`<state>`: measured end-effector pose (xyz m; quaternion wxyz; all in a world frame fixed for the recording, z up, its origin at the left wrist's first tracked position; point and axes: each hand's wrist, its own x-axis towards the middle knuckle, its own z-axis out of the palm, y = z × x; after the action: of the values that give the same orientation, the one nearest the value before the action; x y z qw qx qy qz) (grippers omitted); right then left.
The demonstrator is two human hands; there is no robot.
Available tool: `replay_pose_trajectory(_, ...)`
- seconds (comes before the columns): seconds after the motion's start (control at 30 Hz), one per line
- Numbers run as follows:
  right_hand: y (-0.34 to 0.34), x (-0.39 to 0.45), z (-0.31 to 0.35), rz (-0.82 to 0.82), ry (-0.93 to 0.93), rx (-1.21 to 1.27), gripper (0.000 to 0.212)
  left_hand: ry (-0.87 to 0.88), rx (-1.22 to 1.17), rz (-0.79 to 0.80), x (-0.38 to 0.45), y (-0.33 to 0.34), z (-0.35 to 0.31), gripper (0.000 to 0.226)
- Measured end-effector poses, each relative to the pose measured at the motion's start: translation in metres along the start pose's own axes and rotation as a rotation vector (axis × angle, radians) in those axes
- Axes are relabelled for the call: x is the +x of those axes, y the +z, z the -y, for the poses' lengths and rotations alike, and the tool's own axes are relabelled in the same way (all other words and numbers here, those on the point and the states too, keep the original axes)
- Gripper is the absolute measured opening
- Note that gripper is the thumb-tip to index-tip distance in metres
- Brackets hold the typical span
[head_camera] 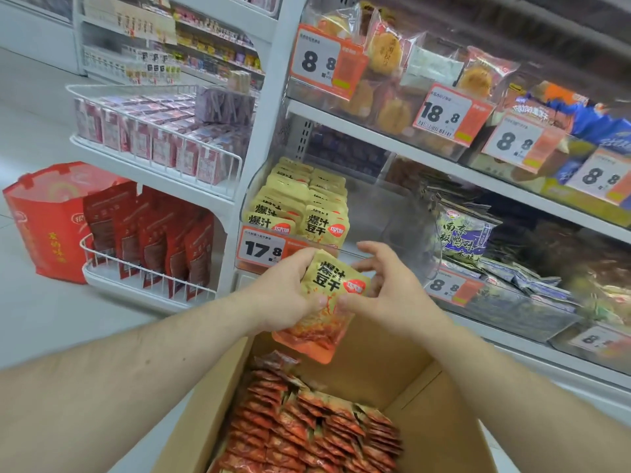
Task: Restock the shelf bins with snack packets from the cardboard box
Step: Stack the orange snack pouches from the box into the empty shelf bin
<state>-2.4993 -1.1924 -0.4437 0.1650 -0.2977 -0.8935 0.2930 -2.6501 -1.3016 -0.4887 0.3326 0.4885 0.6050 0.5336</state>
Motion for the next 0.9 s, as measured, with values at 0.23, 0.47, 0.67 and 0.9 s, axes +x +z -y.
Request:
replay_pose_trajectory(0.23,-0.008,0.016,0.006,-0.064,-0.101,0.013,0.027,0.174,0.05,-0.214,0.007,-0.006,-0.004,0.05)
replay_pose_trajectory(0.47,-0.051,0.043,0.016,-0.493,-0.292,0.016,0.024,0.125,0.081,-0.553,0.013,-0.016,-0.004,0.045)
replay_pose_trajectory(0.67,-0.032,0.057,0.005,-0.423,-0.474,-0.339,0.02,0.091,0.232,-0.493,0.014,-0.012,0.001,0.048)
replay_pose_trajectory(0.9,-0.02,0.091,0.003,-0.238,-0.177,-0.367,0.034,0.081,0.297,-0.45,0.013,-0.009,0.004,0.045)
